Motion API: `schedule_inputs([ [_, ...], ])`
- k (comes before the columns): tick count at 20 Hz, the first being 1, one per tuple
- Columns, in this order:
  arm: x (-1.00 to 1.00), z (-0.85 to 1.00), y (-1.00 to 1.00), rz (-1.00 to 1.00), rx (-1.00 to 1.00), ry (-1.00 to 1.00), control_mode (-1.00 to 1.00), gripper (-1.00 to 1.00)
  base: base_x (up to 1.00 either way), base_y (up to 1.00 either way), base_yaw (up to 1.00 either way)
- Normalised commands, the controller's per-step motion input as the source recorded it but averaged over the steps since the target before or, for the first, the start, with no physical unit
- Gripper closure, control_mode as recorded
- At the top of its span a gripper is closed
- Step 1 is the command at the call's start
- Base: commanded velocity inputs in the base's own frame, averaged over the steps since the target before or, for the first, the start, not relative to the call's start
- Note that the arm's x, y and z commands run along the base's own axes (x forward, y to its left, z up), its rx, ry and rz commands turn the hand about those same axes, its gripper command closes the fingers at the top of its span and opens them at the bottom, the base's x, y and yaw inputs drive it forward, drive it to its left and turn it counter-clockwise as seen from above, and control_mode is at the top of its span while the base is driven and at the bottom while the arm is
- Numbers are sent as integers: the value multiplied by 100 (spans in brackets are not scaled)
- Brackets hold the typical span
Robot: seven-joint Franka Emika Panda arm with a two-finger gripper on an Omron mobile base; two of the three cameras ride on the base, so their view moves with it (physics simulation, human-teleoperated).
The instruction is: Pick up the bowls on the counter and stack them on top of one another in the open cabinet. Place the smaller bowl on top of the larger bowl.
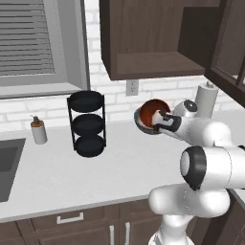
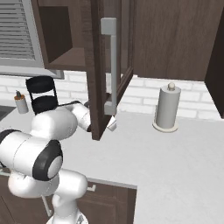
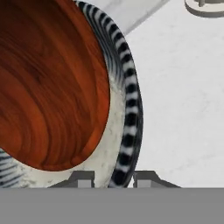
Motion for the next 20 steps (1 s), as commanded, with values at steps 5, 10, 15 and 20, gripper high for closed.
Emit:
schedule_inputs([
  [5,-100,100,6,0,0,-31,-100,100,0,0,0],
  [10,-100,100,2,0,-2,-20,-100,100,0,0,0],
  [15,-100,100,0,0,0,-8,-100,100,0,0,0],
  [20,-88,100,0,0,0,-5,-100,100,0,0,0],
])
